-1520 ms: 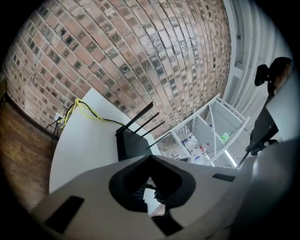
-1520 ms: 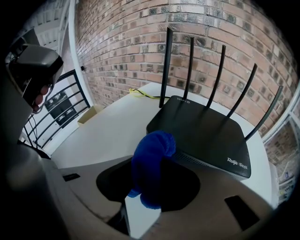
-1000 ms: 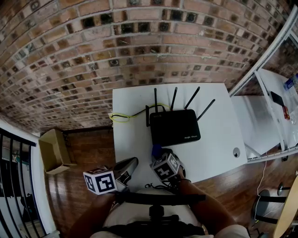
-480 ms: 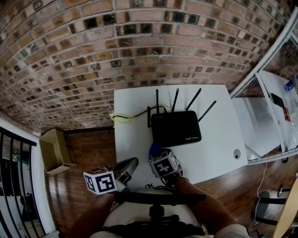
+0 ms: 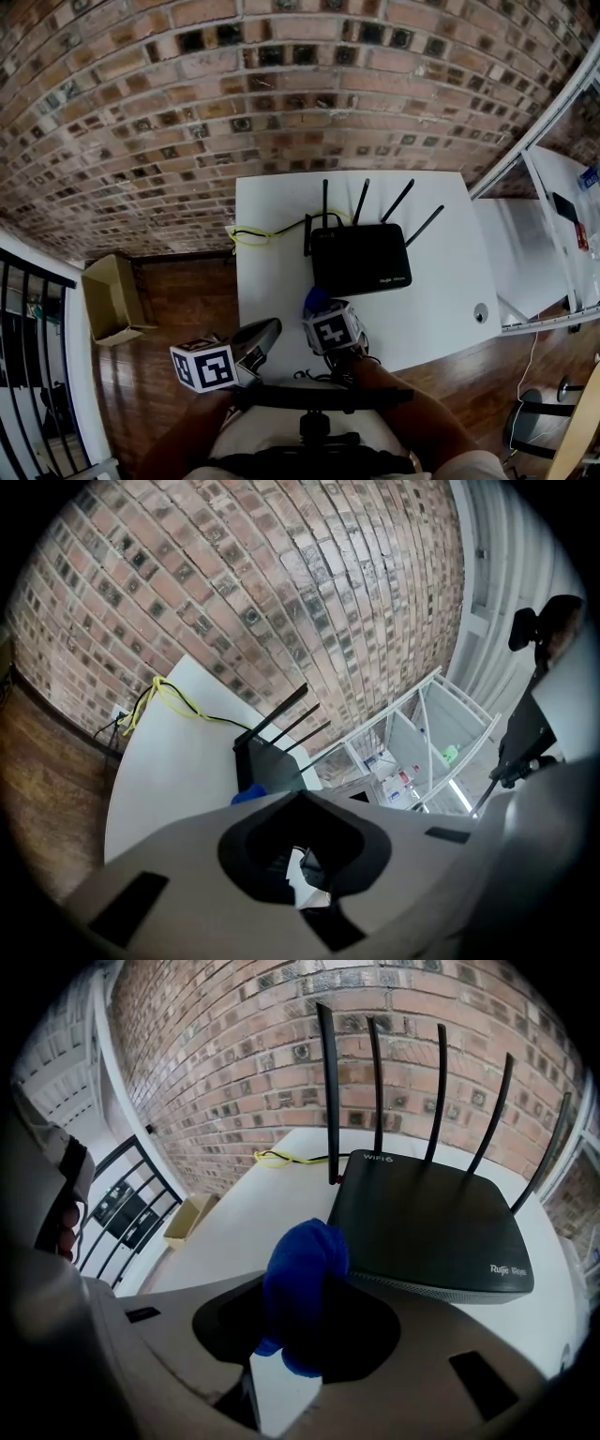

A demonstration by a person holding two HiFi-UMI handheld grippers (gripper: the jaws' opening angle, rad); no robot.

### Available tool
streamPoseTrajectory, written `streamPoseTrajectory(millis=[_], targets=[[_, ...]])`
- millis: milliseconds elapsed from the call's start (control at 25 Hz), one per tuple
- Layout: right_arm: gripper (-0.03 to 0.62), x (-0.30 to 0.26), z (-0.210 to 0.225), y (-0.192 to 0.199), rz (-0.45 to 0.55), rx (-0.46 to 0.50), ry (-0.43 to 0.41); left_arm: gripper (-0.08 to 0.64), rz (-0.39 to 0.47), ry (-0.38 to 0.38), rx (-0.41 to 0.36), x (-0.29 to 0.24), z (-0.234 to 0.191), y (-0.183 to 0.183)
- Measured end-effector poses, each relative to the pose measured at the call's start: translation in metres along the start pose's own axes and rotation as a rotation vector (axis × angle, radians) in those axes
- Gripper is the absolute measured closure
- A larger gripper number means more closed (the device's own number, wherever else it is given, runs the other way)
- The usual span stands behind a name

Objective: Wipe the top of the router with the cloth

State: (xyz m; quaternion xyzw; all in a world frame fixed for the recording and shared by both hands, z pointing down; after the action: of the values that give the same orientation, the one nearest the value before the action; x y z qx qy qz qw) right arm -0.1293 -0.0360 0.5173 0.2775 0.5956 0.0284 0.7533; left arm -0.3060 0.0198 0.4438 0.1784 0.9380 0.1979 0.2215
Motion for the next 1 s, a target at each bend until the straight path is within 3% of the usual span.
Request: streamPoseTrajectory(millis=[360,1000], targets=[[0.449,-0.011,-0.005,0.000,-0.013,-0.238,-0.002,0.535,0.010,-0.054,0.000,0.023,-0.009,0.000],[0.453,-0.024,-0.011,-0.013,-0.072,-0.374,-0.003,0.535,0.034,-0.008,0.055,0.020,-0.023,0.003]])
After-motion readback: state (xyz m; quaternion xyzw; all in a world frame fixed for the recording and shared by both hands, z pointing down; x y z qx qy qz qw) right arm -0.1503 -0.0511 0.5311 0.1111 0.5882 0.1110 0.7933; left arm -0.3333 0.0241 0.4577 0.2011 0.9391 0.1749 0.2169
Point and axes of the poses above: the fingertips, and each gripper's own axes: x backward along the fingers, z to its right, y out of its underside, the point moved 9 cm from there along x, backward along the fingers, and after that the axes turned 4 degrees about -z, right-handed, at the moved point
